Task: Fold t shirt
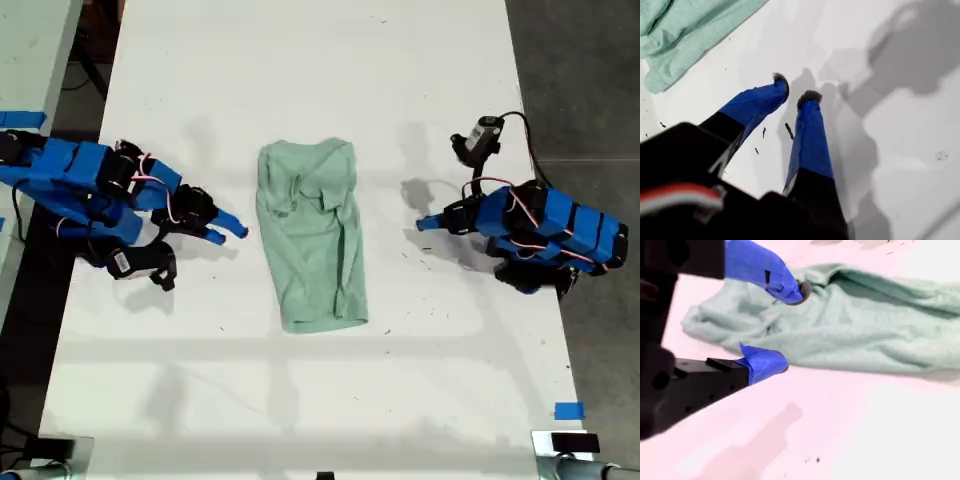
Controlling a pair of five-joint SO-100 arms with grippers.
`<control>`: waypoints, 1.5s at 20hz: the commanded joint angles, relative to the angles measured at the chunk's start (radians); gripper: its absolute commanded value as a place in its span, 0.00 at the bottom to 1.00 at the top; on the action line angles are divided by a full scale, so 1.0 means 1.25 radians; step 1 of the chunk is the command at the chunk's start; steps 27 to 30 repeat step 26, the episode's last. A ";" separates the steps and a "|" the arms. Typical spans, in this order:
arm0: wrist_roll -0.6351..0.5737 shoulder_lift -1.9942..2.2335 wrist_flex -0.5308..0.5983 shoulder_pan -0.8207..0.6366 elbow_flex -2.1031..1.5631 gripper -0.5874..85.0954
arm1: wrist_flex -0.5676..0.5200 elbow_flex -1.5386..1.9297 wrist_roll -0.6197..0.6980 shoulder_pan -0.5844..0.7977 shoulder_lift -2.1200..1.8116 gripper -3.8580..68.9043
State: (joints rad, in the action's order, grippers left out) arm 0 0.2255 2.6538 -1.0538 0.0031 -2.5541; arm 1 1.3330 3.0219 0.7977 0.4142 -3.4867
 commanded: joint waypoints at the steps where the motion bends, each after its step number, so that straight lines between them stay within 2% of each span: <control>1: 0.067 0.454 -0.017 -0.002 -0.328 0.19 | -0.001 0.069 0.004 0.006 -0.011 0.16; 2: 0.069 0.563 -0.060 0.001 -0.366 0.19 | -0.001 0.069 0.004 0.006 -0.011 0.16; 9: 0.009 0.703 -0.092 -0.009 -0.394 0.14 | -0.001 0.069 0.002 0.006 -0.011 0.16; 12: 0.013 0.703 -0.091 0.002 -0.394 0.13 | -0.001 0.069 0.002 0.006 -0.011 0.16; 16: 0.016 0.703 -0.012 0.015 -0.476 0.12 | -0.001 0.069 0.002 0.006 -0.011 0.16; 22: 0.022 0.703 -0.002 0.012 -0.504 0.11 | -0.001 0.069 0.002 0.006 -0.011 0.16; 26: 0.020 0.703 0.000 0.005 -0.513 0.04 | -0.001 0.069 0.002 0.006 -0.011 0.16; 30: 0.020 0.703 0.000 0.005 -0.513 0.04 | -0.001 0.069 0.002 0.006 -0.011 0.16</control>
